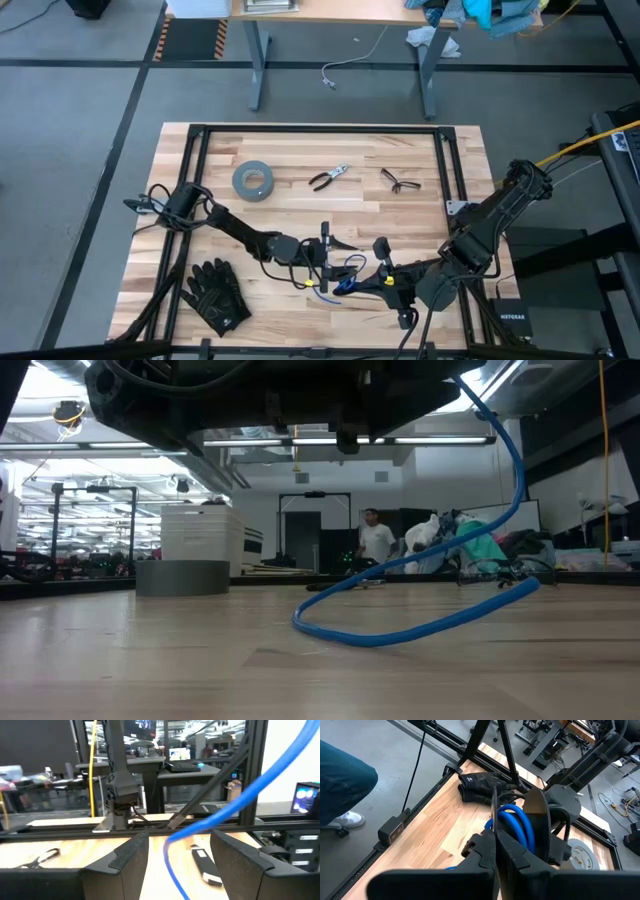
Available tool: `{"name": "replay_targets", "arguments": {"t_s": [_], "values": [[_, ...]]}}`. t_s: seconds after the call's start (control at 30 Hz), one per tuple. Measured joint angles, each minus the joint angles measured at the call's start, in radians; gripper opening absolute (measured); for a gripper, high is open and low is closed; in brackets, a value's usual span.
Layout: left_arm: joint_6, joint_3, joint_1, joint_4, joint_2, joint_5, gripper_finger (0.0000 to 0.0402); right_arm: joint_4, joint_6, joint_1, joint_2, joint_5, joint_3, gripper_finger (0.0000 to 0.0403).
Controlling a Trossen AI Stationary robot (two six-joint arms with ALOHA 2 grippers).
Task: Coil cords
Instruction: Coil the blue wire cable onto the black spool
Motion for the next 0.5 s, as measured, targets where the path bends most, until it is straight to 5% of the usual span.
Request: {"name": "replay_targets", "arguments": {"t_s": [0.5], "values": [[-0.135, 0.046, 0.022, 0.11, 0.12, 0.011, 0.0205, -0.001, -0.001, 0.0, 0.0, 0.008, 0.0, 0.0001]]}}
